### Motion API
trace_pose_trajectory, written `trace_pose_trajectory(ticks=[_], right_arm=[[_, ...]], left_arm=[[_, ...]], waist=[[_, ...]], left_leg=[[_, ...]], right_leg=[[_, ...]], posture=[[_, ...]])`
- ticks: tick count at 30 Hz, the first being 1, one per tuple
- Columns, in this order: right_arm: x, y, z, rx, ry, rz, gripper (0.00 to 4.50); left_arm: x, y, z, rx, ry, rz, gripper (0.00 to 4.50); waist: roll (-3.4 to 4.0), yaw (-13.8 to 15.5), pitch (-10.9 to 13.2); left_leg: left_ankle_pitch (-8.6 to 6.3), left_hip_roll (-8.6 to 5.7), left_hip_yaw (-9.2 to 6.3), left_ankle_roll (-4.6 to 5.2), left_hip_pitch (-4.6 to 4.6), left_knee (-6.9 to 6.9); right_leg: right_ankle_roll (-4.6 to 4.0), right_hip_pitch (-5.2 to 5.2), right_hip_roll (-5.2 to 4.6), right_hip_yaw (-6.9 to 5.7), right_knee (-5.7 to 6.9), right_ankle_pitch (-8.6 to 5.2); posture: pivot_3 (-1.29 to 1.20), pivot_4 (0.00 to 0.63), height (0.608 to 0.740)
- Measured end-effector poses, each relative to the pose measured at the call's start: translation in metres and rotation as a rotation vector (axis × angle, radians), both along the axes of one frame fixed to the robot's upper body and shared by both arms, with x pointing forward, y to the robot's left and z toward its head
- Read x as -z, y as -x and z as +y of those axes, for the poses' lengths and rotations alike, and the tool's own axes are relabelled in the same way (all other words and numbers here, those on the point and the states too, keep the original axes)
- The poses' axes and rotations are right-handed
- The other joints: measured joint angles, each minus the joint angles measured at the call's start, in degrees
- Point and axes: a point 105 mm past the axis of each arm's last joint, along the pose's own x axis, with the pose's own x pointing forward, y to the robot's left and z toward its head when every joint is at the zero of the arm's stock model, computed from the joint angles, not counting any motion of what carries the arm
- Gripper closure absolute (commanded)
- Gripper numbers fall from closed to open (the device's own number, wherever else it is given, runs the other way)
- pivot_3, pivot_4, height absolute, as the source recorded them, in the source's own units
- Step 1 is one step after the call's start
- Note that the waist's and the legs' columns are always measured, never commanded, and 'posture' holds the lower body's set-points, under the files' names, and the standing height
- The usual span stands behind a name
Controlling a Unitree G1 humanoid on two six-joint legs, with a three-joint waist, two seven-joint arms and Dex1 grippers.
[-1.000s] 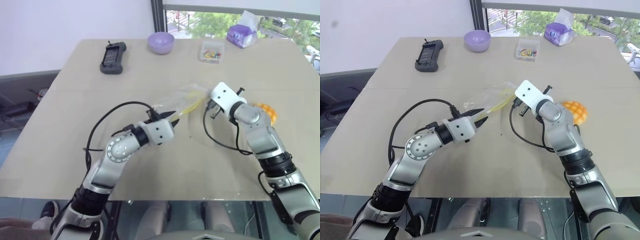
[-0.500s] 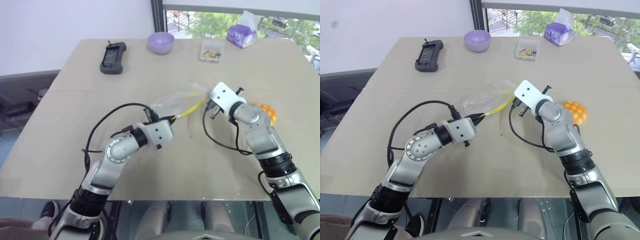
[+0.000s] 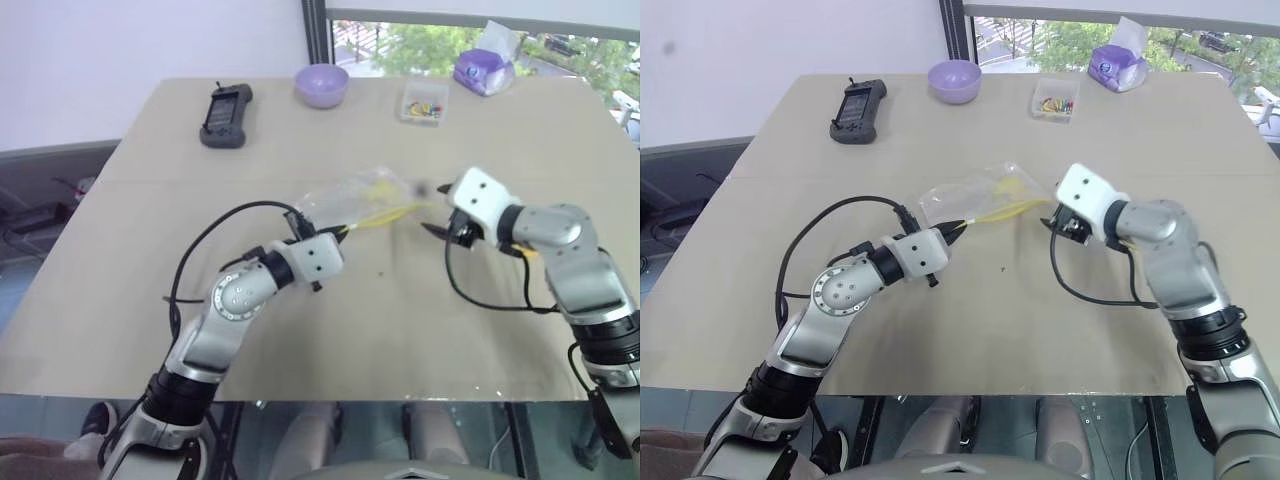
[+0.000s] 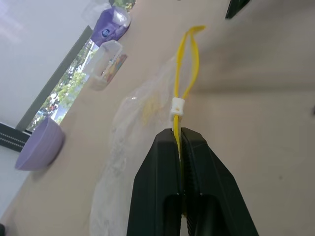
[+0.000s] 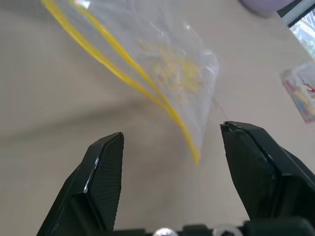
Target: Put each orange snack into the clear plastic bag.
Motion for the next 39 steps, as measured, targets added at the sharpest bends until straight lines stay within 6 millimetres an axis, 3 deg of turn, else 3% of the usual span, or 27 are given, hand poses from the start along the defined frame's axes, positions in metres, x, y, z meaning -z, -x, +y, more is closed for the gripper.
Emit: trace_pose_trajectory(ticks=[3, 4, 7, 10, 12, 15, 26, 31, 34, 37, 39], right_arm=[[-0.020, 0.004, 0.003, -0.009, -0.121, 0.008, 1.10], [-0.022, 0.006, 0.007, -0.019, -0.164, 0.021, 1.34], [-0.018, 0.011, 0.025, -0.044, -0.291, 0.100, 2.43], [-0.005, 0.016, 0.037, -0.042, -0.394, 0.215, 3.88], [0.001, 0.016, 0.040, -0.031, -0.423, 0.254, 4.39], [0.005, 0.016, 0.050, -0.014, -0.490, 0.292, 4.39], [0.033, -0.003, 0.054, 0.088, -0.540, 0.378, 4.39], [0.032, -0.019, 0.066, 0.113, -0.587, 0.390, 4.39], [0.035, -0.027, 0.072, 0.093, -0.502, 0.328, 4.39], [0.042, -0.032, 0.074, 0.035, -0.299, 0.174, 3.56], [0.046, -0.034, 0.076, -0.029, -0.161, 0.064, 2.64]], left_arm=[[0.000, -0.001, 0.000, 0.000, 0.004, 0.002, 4.50], [0.000, -0.001, 0.000, 0.000, 0.005, 0.003, 4.50], [0.000, -0.003, -0.001, -0.002, 0.009, 0.006, 4.50], [0.000, -0.004, -0.001, -0.001, 0.011, 0.005, 4.50], [-0.001, -0.004, -0.002, 0.000, 0.013, 0.004, 4.50], [-0.002, -0.004, -0.003, 0.003, 0.017, -0.001, 4.50], [-0.004, -0.003, -0.006, 0.020, 0.039, 0.005, 4.50], [-0.004, -0.001, -0.009, 0.038, 0.037, 0.006, 4.50], [-0.003, 0.000, -0.011, 0.057, 0.037, 0.013, 4.50], [-0.005, 0.001, -0.015, 0.077, 0.036, 0.011, 4.50], [-0.008, 0.001, -0.017, 0.084, 0.035, 0.001, 4.50]], waist=[[0.00, 0.04, 0.00], [-0.01, 0.10, 0.00], [-0.01, 0.09, -0.01], [-0.01, 0.15, -0.01], [-0.01, 0.16, -0.01], [0.00, 0.09, -0.01], [0.00, -0.07, -0.01], [0.00, -0.14, -0.01], [0.01, -0.11, -0.01], [0.00, -0.02, -0.01], [0.00, -0.11, -0.01]], left_leg=[[0.00, 0.01, 0.00, 0.00, -0.01, 0.00], [0.00, 0.01, -0.02, 0.00, -0.01, 0.00], [0.00, 0.02, -0.02, 0.00, -0.02, 0.01], [0.00, 0.02, -0.03, 0.00, -0.03, 0.01], [0.00, 0.01, -0.03, 0.00, -0.03, 0.01], [0.00, 0.01, -0.04, 0.00, -0.02, 0.01], [0.00, -0.03, -0.03, 0.00, 0.00, 0.01], [0.00, -0.01, -0.03, -0.01, 0.00, 0.00], [0.00, -0.04, -0.02, -0.01, 0.00, 0.01], [0.00, -0.08, -0.04, -0.01, -0.01, 0.01], [0.01, -0.07, -0.02, -0.01, -0.01, 0.01]], right_leg=[[0.00, 0.00, -0.01, 0.00, -0.01, 0.00], [0.00, 0.01, -0.01, -0.01, -0.01, 0.00], [0.00, 0.00, -0.03, 0.00, 0.01, 0.00], [0.00, 0.00, -0.05, -0.01, 0.00, 0.00], [0.00, 0.00, -0.07, -0.01, 0.01, 0.00], [0.00, -0.01, -0.06, -0.01, 0.01, 0.00], [0.00, -0.01, -0.05, -0.01, 0.02, 0.00], [0.00, -0.03, -0.03, 0.00, 0.03, 0.00], [0.00, -0.03, -0.04, 0.00, 0.02, 0.00], [0.00, -0.07, -0.05, -0.02, 0.01, 0.00], [0.00, -0.05, -0.05, -0.01, 0.02, 0.00]], posture=[[0.00, 0.150, 0.740], [0.00, 0.150, 0.740], [0.00, 0.150, 0.740], [0.00, 0.150, 0.740], [0.00, 0.150, 0.740], [0.00, 0.150, 0.740], [0.00, 0.150, 0.740], [0.00, 0.150, 0.740], [0.00, 0.150, 0.740], [0.00, 0.150, 0.740], [0.00, 0.150, 0.740]])
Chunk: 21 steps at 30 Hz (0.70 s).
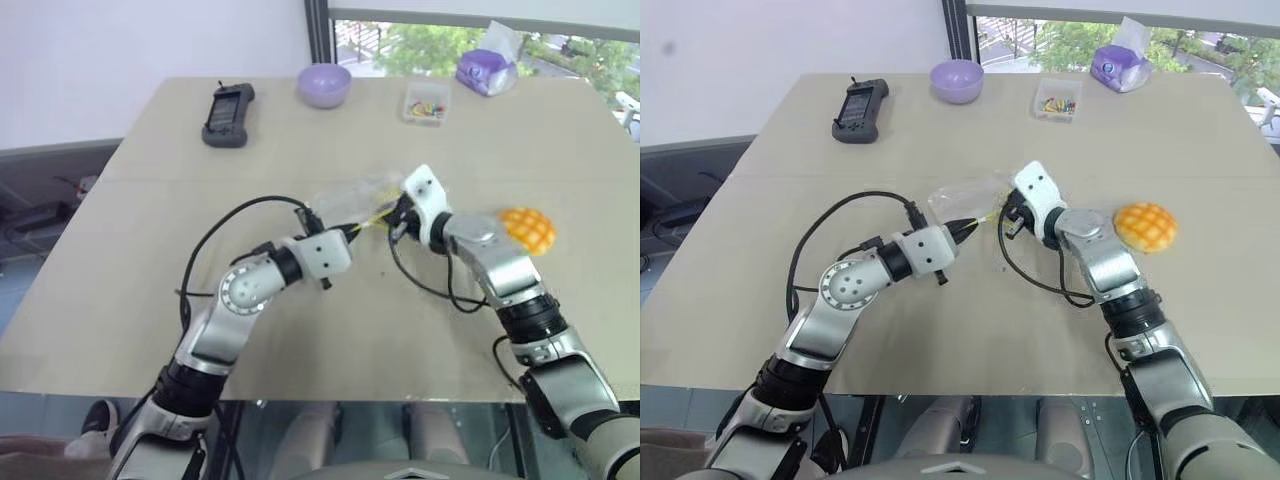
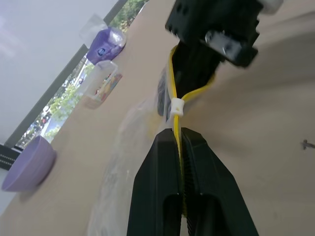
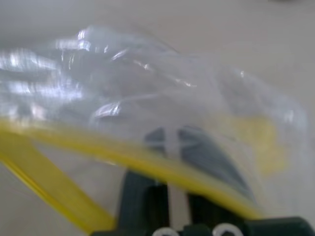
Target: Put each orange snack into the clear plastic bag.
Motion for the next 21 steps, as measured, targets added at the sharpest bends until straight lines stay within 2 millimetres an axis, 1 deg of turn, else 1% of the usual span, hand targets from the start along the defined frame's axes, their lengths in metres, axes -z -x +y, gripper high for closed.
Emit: trace_pose_trajectory(ticks=[1, 2, 3, 5, 6, 7, 10, 14, 16, 21], right_arm=[[0.001, 0.000, 0.000, -0.016, 0.039, -0.033, 2.43], [0.002, -0.002, -0.001, -0.050, 0.116, -0.105, 2.00], [0.001, -0.002, -0.002, -0.061, 0.146, -0.138, 1.62], [-0.002, -0.005, -0.004, -0.086, 0.187, -0.212, 0.66], [-0.003, -0.005, -0.003, -0.103, 0.198, -0.250, 0.27], [-0.005, -0.004, -0.002, -0.120, 0.208, -0.280, 0.06], [-0.006, -0.004, -0.003, -0.144, 0.241, -0.327, 0.06], [-0.007, -0.001, -0.015, -0.175, 0.297, -0.337, 0.06], [-0.011, 0.003, -0.021, -0.183, 0.276, -0.332, 0.06], [-0.034, 0.023, -0.047, -0.193, 0.136, -0.275, 0.06]], left_arm=[[-0.001, 0.000, 0.000, 0.001, 0.000, -0.003, 4.50], [-0.002, 0.000, -0.001, 0.005, 0.000, -0.008, 4.50], [-0.003, 0.000, -0.001, 0.007, -0.001, -0.012, 4.50], [-0.003, 0.000, -0.001, 0.009, -0.002, -0.016, 4.50], [-0.003, 0.000, -0.001, 0.009, -0.002, -0.016, 4.50], [-0.003, -0.001, -0.001, 0.008, -0.002, -0.015, 4.50], [-0.002, -0.002, 0.000, 0.004, -0.002, -0.010, 4.50], [-0.001, -0.004, 0.001, -0.008, -0.002, -0.010, 4.50], [0.000, -0.006, 0.002, -0.020, -0.006, -0.011, 4.50], [0.001, -0.008, 0.004, -0.036, -0.007, -0.017, 4.50]], waist=[[0.00, 0.00, 0.00], [0.00, -0.07, 0.00], [0.00, -0.07, 0.00], [0.00, -0.15, 0.00], [0.00, -0.15, 0.00], [0.00, -0.15, 0.00], [0.00, -0.03, 0.00], [-0.01, 0.11, 0.00], [-0.01, 0.10, 0.00], [-0.01, 0.14, 0.01]], left_leg=[[0.00, 0.00, 0.00, 0.00, 0.00, 0.00], [0.00, 0.00, 0.02, 0.00, 0.00, 0.00], [0.00, 0.00, 0.02, 0.00, 0.00, 0.00], [0.00, 0.02, 0.02, 0.00, 0.00, -0.01], [0.00, 0.03, 0.02, -0.01, 0.00, -0.01], [0.00, 0.03, 0.02, -0.01, 0.00, -0.01], [0.00, 0.02, 0.02, -0.01, 0.00, 0.00], [0.00, 0.01, -0.01, -0.01, -0.01, 0.00], [0.00, 0.01, 0.00, 0.00, -0.01, 0.00], [0.00, 0.02, -0.01, 0.00, -0.02, -0.01]], right_leg=[[0.00, -0.01, 0.00, 0.00, 0.00, 0.00], [0.00, -0.02, 0.00, 0.01, 0.00, 0.00], [0.00, -0.02, 0.00, 0.01, 0.00, 0.00], [0.00, -0.02, 0.03, 0.01, 0.00, 0.00], [0.00, -0.02, 0.03, 0.01, 0.00, 0.00], [0.00, -0.02, 0.03, 0.02, 0.00, 0.00], [0.00, 0.00, 0.03, 0.02, -0.01, 0.00], [0.00, 0.00, 0.03, 0.01, -0.02, 0.00], [0.00, 0.01, 0.03, 0.01, -0.02, 0.00], [0.00, 0.03, 0.02, 0.01, -0.03, 0.00]], posture=[[0.00, 0.150, 0.740], [0.00, 0.150, 0.740], [0.00, 0.150, 0.740], [0.00, 0.150, 0.740], [0.00, 0.150, 0.740], [0.00, 0.150, 0.740], [0.00, 0.150, 0.740], [0.00, 0.150, 0.740], [0.00, 0.150, 0.740], [0.00, 0.150, 0.740]])
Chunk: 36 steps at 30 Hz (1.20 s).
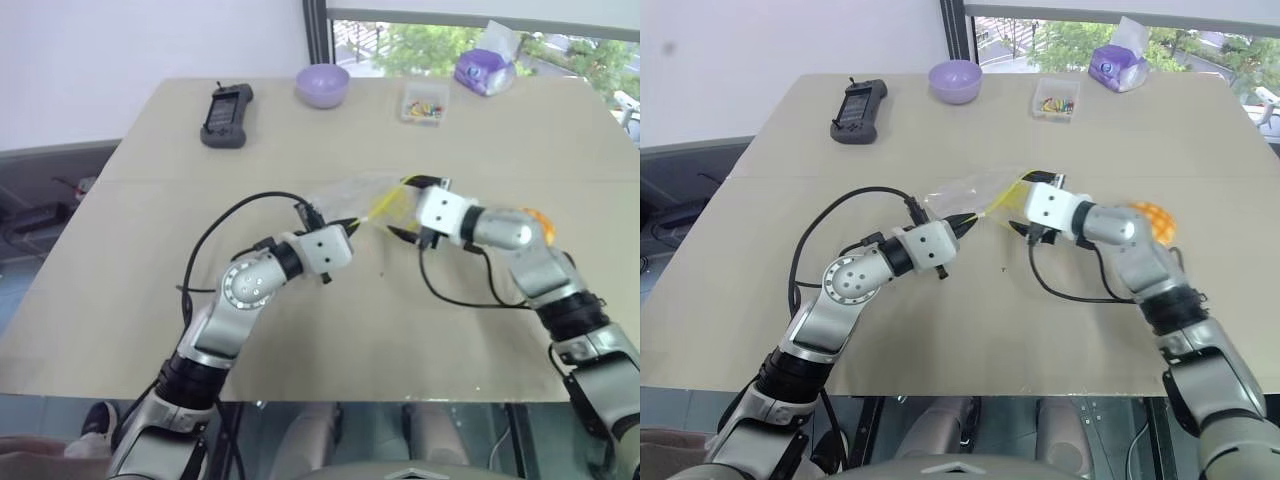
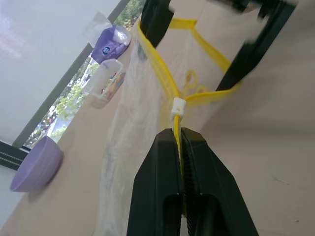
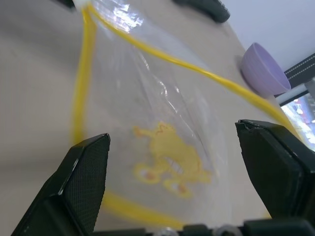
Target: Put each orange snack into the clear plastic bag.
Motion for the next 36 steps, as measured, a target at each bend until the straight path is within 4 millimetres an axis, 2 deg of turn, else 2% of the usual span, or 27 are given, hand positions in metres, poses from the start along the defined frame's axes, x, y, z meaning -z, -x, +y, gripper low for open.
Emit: trace_pose_trajectory(ticks=[4, 6, 8, 10, 13, 17, 24, 28, 32, 35, 36], right_arm=[[-0.024, 0.004, -0.028, 0.085, -0.190, 0.080, 0.06], [-0.031, -0.001, -0.049, 0.181, -0.272, 0.099, 0.06], [-0.030, -0.008, -0.075, 0.310, -0.351, 0.120, 0.06], [-0.019, -0.013, -0.103, 0.448, -0.411, 0.161, 0.06], [0.008, -0.013, -0.140, 0.642, -0.457, 0.281, 0.06], [0.035, -0.008, -0.164, 0.800, -0.456, 0.397, 0.06], [0.044, -0.004, -0.174, 0.883, -0.527, 0.512, 0.06], [0.045, 0.002, -0.170, 0.884, -0.640, 0.640, 0.06], [0.048, 0.008, -0.168, 0.888, -0.632, 0.697, 0.06], [0.053, 0.014, -0.164, 0.870, -0.558, 0.706, 0.91], [0.055, 0.015, -0.164, 0.870, -0.534, 0.703, 1.36]], left_arm=[[-0.001, -0.001, 0.001, -0.009, 0.005, -0.006, 4.50], [-0.001, -0.001, 0.001, -0.012, 0.006, -0.009, 4.50], [-0.001, -0.001, 0.001, -0.017, 0.005, -0.012, 4.50], [-0.001, -0.002, 0.001, -0.018, 0.006, -0.013, 4.50], [0.000, -0.002, 0.001, -0.019, 0.006, -0.012, 4.50], [0.000, -0.001, 0.001, -0.019, 0.004, -0.010, 4.50], [0.001, -0.001, 0.001, -0.022, -0.002, -0.012, 4.50], [0.001, -0.002, 0.002, -0.024, -0.007, -0.012, 4.50], [0.002, -0.002, 0.002, -0.025, -0.009, -0.011, 4.50], [0.002, -0.002, 0.003, -0.026, -0.010, -0.010, 4.50], [0.002, -0.002, 0.003, -0.026, -0.010, -0.010, 4.50]], waist=[[0.00, 0.01, 0.00], [-0.01, 0.09, 0.00], [-0.01, 0.18, 0.00], [0.00, 0.21, 0.00], [0.00, 0.25, 0.00], [0.01, -0.15, -0.01], [-0.02, 0.34, -0.03], [-0.07, 0.42, -0.06], [-0.16, 0.43, -0.13], [-0.25, 0.48, -0.19], [-0.31, 0.44, -0.24]], left_leg=[[0.00, 0.01, 0.01, 0.00, 0.02, 0.01], [0.00, 0.01, 0.00, 0.00, 0.02, 0.01], [0.00, 0.00, 0.01, 0.01, 0.02, 0.01], [0.00, -0.01, 0.03, 0.00, 0.02, 0.01], [0.00, -0.01, 0.05, 0.01, 0.01, 0.01], [-0.01, 0.01, 0.15, 0.01, 0.06, 0.00], [-0.01, 0.00, 0.10, 0.01, 0.05, 0.03], [-0.01, 0.01, 0.05, 0.02, 0.05, 0.03], [-0.01, 0.01, 0.04, 0.02, 0.06, 0.03], [-0.01, 0.01, 0.02, 0.02, 0.06, 0.03], [-0.01, 0.01, 0.02, 0.02, 0.07, 0.03]], right_leg=[[0.00, 0.02, 0.00, 0.01, 0.02, 0.00], [0.00, 0.03, 0.00, 0.00, 0.02, 0.00], [0.00, 0.03, -0.01, 0.00, 0.02, 0.00], [0.00, 0.02, -0.03, 0.01, 0.02, 0.00], [0.00, 0.02, -0.04, 0.02, 0.03, 0.00], [0.00, 0.00, -0.02, 0.10, 0.06, 0.00], [0.00, 0.06, -0.04, 0.06, 0.03, 0.00], [0.00, 0.09, -0.03, 0.01, 0.02, 0.00], [0.00, 0.12, -0.03, -0.01, 0.01, 0.00], [0.00, 0.14, -0.03, -0.04, 0.00, 0.00], [0.00, 0.14, -0.03, -0.04, 0.00, 0.00]], posture=[[0.00, 0.150, 0.740], [0.00, 0.150, 0.740], [0.00, 0.150, 0.740], [0.00, 0.150, 0.740], [0.00, 0.150, 0.740], [0.00, 0.150, 0.740], [0.00, 0.150, 0.740], [0.00, 0.150, 0.740], [0.00, 0.150, 0.740], [0.00, 0.150, 0.740], [0.00, 0.150, 0.740]])
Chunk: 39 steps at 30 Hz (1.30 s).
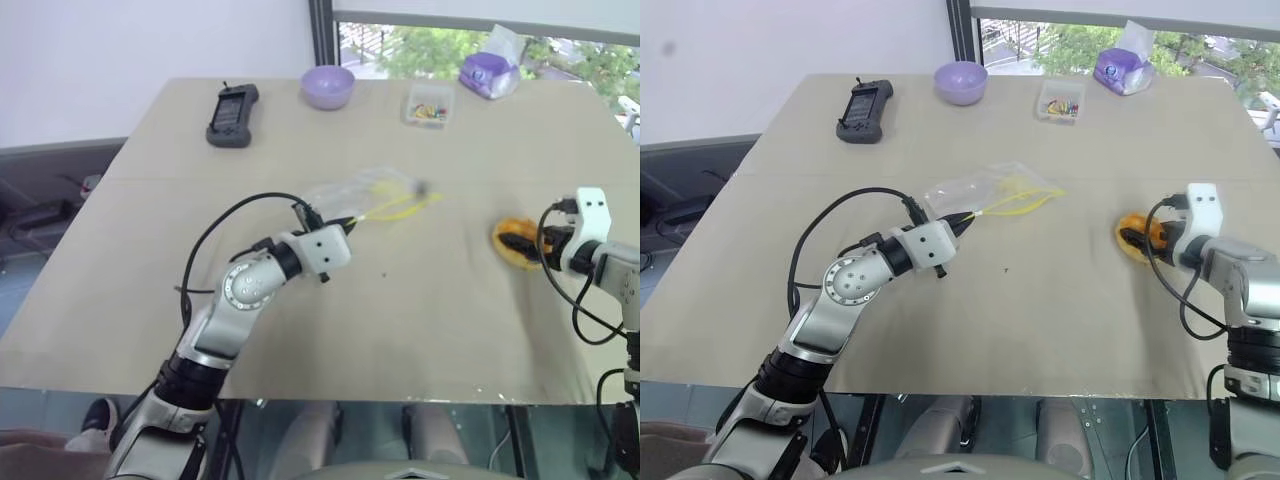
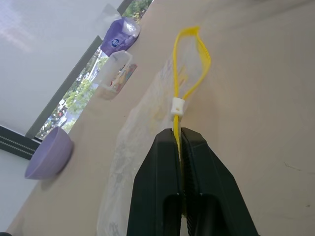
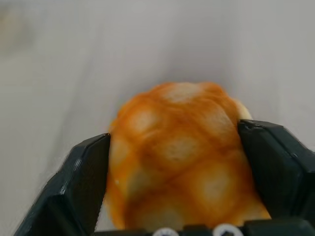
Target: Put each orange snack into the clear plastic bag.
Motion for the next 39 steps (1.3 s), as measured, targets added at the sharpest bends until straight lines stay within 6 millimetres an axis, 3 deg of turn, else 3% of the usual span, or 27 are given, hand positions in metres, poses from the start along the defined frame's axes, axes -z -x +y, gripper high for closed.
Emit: trace_pose_trajectory(ticks=[5, 8, 14, 17, 21, 23, 26, 32, 39], right_arm=[[0.005, 0.001, 0.002, -0.050, 0.087, -0.001, 3.52], [0.006, 0.001, 0.004, -0.072, 0.116, -0.004, 4.47], [0.002, -0.003, 0.014, -0.114, 0.095, -0.037, 4.49], [-0.006, 0.004, 0.051, -0.295, 0.017, -0.042, 4.49], [-0.044, 0.015, 0.102, -0.567, -0.022, -0.126, 4.49], [-0.061, 0.021, 0.121, -0.669, -0.023, -0.166, 4.49], [-0.068, 0.021, 0.139, -0.737, -0.026, -0.170, 4.49], [-0.051, 0.013, 0.153, -0.778, -0.020, -0.090, 4.49], [-0.048, -0.006, 0.161, -0.751, -0.077, -0.071, 4.49]], left_arm=[[0.001, -0.001, 0.001, -0.002, -0.002, 0.004, 4.50], [0.002, -0.001, 0.001, -0.005, -0.004, 0.007, 4.50], [0.002, -0.001, 0.001, -0.003, -0.005, 0.004, 4.50], [0.001, -0.002, 0.001, -0.002, -0.006, 0.002, 4.50], [0.003, -0.004, 0.001, -0.004, -0.007, 0.007, 4.50], [0.002, -0.005, 0.000, 0.000, -0.007, 0.003, 4.50], [0.000, -0.005, -0.001, 0.008, -0.006, -0.007, 4.50], [-0.002, -0.004, -0.005, 0.020, -0.001, -0.012, 4.50], [-0.001, -0.003, -0.009, 0.036, 0.007, -0.001, 4.50]], waist=[[-0.24, -0.03, -0.24], [-0.37, -0.02, -0.33], [-0.40, -0.42, -0.36], [-0.29, -0.61, -0.30], [-0.27, -0.40, -0.28], [-0.28, -0.26, -0.28], [-0.28, -0.01, -0.28], [-0.28, -0.06, -0.28], [-0.27, -0.36, -0.28]], left_leg=[[0.00, 0.00, -0.01, 0.00, 0.03, 0.00], [0.00, 0.01, -0.01, 0.00, 0.03, 0.01], [0.00, 0.03, 0.01, 0.00, 0.03, 0.02], [0.00, 0.07, 0.04, 0.00, 0.01, 0.00], [-0.01, 0.06, -0.01, 0.01, -0.04, 0.01], [0.00, 0.06, -0.05, 0.00, -0.05, 0.02], [0.00, 0.05, -0.07, 0.00, -0.06, 0.02], [0.00, 0.04, -0.07, 0.00, -0.08, 0.02], [0.01, 0.02, -0.07, -0.01, -0.09, 0.01]], right_leg=[[0.00, 0.02, 0.01, -0.01, 0.00, 0.00], [0.00, 0.03, 0.01, -0.01, -0.01, 0.00], [0.00, 0.01, 0.02, 0.01, 0.02, 0.00], [0.00, -0.04, 0.04, 0.04, 0.04, 0.00], [0.00, -0.04, 0.01, 0.00, -0.01, 0.00], [0.00, -0.03, 0.01, -0.03, -0.02, 0.00], [0.00, -0.03, -0.02, -0.05, -0.02, 0.00], [0.00, -0.05, -0.05, -0.05, -0.02, 0.00], [0.00, -0.11, -0.05, -0.04, -0.01, 0.00]], posture=[[0.00, 0.150, 0.740], [0.00, 0.150, 0.740], [0.00, 0.150, 0.740], [0.00, 0.150, 0.740], [0.00, 0.150, 0.740], [0.00, 0.150, 0.740], [0.00, 0.150, 0.740], [0.00, 0.150, 0.740], [0.00, 0.150, 0.740]])
